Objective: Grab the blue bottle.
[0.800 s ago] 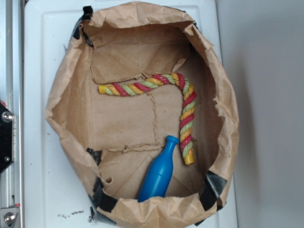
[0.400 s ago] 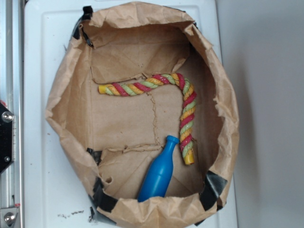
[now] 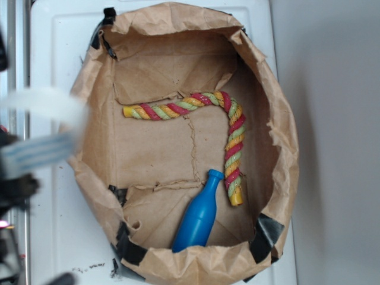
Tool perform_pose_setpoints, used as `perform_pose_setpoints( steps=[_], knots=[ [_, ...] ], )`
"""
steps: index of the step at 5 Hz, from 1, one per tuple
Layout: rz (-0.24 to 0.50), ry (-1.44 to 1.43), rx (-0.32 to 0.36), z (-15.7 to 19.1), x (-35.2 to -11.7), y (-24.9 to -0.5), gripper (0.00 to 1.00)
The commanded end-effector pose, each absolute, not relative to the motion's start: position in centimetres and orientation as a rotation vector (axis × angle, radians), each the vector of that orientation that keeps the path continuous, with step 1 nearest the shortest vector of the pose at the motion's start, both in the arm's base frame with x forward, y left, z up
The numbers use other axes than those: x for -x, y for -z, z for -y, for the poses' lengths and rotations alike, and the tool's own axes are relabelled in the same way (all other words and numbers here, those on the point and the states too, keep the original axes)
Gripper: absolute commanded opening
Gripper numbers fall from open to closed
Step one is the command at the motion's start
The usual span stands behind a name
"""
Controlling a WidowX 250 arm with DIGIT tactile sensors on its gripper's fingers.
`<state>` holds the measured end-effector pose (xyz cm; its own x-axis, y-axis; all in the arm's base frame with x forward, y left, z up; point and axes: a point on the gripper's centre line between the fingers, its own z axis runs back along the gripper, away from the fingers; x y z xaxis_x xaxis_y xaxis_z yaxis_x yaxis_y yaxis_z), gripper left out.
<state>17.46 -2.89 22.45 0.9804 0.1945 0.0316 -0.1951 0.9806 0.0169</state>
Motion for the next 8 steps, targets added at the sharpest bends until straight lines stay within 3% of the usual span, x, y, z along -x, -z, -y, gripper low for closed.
perform_pose_setpoints(
  steps=[1, 3, 7, 8],
  knots=[
    [0.163, -0.347, 0.038, 0.9, -22.2, -22.8, 1.00],
    [0.176, -0.670, 0.022, -3.0, -26.8, -19.3, 1.00],
    [0.176, -0.670, 0.022, -3.0, -26.8, -19.3, 1.00],
    [0.162, -0.682, -0.113, -2.2, -26.2, -16.8, 1.00]
  ],
)
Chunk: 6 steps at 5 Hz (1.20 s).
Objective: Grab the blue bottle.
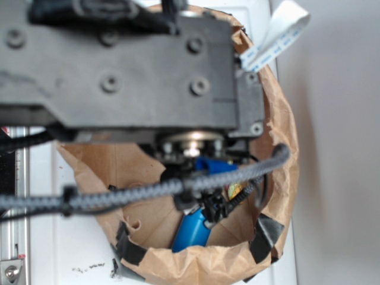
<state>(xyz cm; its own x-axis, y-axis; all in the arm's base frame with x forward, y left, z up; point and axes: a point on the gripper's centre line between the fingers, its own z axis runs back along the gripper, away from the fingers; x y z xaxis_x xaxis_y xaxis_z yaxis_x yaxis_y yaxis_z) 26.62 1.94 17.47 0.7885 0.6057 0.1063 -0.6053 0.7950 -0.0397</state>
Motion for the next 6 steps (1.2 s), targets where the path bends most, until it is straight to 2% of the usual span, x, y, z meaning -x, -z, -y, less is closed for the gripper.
perform_pose_setpoints(
  steps=[1, 2, 3, 5, 6],
  knots=[
    [0.141, -0.734, -0.108, -1.2, -27.3, -14.0, 1.00],
    [0.196, -0.720, -0.129, 0.3, -27.4, -11.8, 1.00],
    [0.158, -0.700, -0.101, 2.5, -28.4, -10.7, 1.00],
    [0.177, -0.840, 0.098, 4.4, -31.0, -11.3, 1.00],
    [0.109, -0.920, 0.156, 4.7, -31.5, -10.3, 1.00]
  ],
)
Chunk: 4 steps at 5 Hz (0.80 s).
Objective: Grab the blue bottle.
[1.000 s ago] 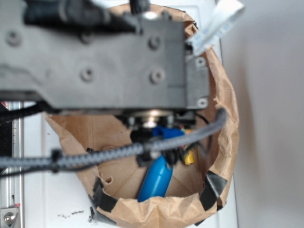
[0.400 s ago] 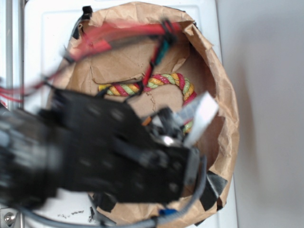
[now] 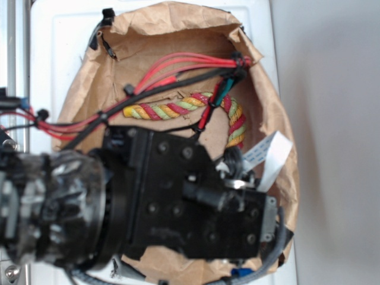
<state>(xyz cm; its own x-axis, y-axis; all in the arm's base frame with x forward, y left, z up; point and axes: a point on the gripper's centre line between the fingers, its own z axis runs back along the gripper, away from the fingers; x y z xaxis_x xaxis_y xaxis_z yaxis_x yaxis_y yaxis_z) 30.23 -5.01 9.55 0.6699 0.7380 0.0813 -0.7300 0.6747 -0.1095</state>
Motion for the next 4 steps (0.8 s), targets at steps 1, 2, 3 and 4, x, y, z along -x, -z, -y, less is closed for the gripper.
perform_pose_setpoints(
  steps=[1, 2, 3, 4],
  knots=[
    [0.070, -0.935, 0.061, 6.2, -30.7, -7.9, 1.00],
    [0.081, -0.910, 0.005, 7.7, -29.6, -5.2, 1.00],
    [0.052, -0.888, -0.006, 8.3, -29.4, -3.1, 1.00],
    [0.004, -0.854, -0.054, 8.2, -29.6, -2.1, 1.00]
  ],
)
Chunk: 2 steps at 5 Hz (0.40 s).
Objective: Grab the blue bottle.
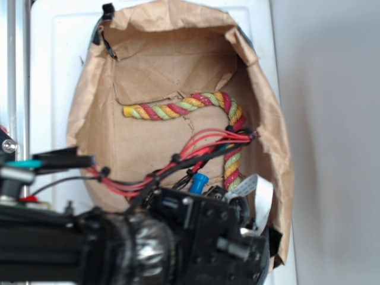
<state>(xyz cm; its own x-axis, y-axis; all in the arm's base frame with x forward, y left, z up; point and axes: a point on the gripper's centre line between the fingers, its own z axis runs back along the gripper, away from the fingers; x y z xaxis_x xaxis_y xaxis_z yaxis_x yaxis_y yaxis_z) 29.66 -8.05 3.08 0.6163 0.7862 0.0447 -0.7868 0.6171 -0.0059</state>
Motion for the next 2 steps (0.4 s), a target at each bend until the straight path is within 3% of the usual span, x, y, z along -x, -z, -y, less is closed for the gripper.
perform_pose_setpoints(
  steps=[1, 2],
  knots=[
    [0.018, -0.850, -0.020, 7.4, -30.0, -3.5, 0.00],
    [0.044, -0.858, 0.019, 5.3, -30.0, -5.4, 0.00]
  ],
)
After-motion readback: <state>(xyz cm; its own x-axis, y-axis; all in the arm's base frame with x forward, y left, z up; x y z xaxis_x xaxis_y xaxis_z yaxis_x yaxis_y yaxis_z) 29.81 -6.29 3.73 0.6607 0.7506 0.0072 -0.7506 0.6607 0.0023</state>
